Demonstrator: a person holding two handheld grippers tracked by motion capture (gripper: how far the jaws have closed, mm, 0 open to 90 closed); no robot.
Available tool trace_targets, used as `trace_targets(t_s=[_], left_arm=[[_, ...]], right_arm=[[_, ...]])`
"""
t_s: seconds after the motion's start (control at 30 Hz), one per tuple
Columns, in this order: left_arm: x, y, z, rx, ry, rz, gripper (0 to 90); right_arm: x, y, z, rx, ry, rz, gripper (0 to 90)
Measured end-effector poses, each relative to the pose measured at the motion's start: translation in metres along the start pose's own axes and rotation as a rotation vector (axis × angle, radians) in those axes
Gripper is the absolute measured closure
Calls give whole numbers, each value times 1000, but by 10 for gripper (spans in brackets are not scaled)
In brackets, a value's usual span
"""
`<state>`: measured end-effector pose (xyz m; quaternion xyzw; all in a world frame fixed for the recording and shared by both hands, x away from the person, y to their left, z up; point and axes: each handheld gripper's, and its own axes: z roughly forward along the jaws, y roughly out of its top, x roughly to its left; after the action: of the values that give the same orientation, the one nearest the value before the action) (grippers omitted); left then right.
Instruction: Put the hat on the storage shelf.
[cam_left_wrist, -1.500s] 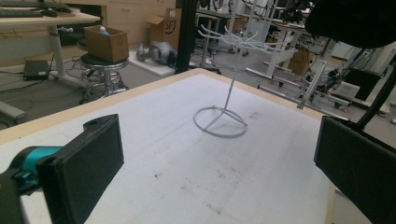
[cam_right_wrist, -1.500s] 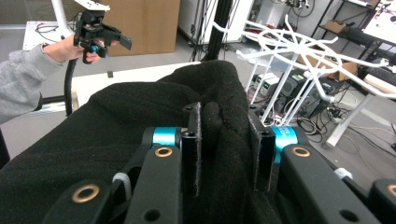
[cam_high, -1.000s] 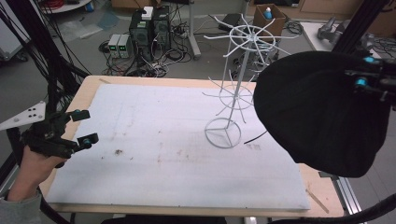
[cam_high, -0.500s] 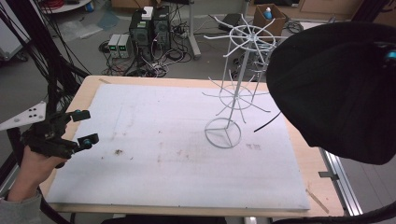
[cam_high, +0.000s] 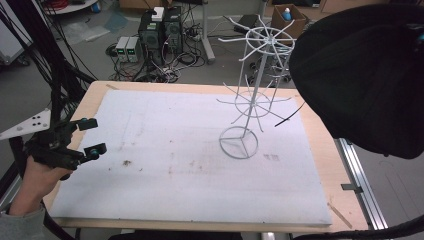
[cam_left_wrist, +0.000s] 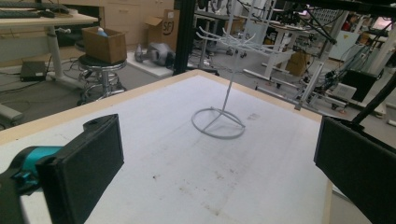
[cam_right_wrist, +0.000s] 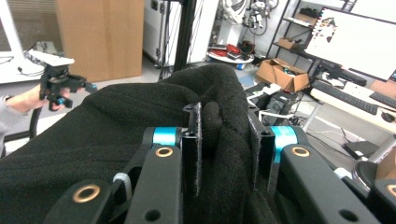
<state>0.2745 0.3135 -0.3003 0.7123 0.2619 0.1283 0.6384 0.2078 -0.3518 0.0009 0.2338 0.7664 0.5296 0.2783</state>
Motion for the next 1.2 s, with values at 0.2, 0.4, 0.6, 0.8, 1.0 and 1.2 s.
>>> trace_targets(t_s=[0.2, 0.4, 0.6, 0.8, 1.0, 1.2], left_arm=[[2, -1, 0, 2, -2, -5, 17], [6, -4, 0, 8, 1, -17, 17], [4, -3, -5, -3, 7, -17, 17], [5, -4, -9, -7, 18, -21, 17], [4, -4, -8, -4, 16, -19, 17], [4, -4, -8, -2, 13, -20, 17]], right_arm=[[-11, -2, 2, -2, -36, 16, 724], [-25, -6, 10, 2, -79, 51, 724], [-36, -8, 20, 16, -110, 71, 723], [-39, -11, 21, 22, -113, 85, 723], [-42, -17, 21, 13, -133, 105, 722], [-45, -23, 25, 23, -145, 124, 721]])
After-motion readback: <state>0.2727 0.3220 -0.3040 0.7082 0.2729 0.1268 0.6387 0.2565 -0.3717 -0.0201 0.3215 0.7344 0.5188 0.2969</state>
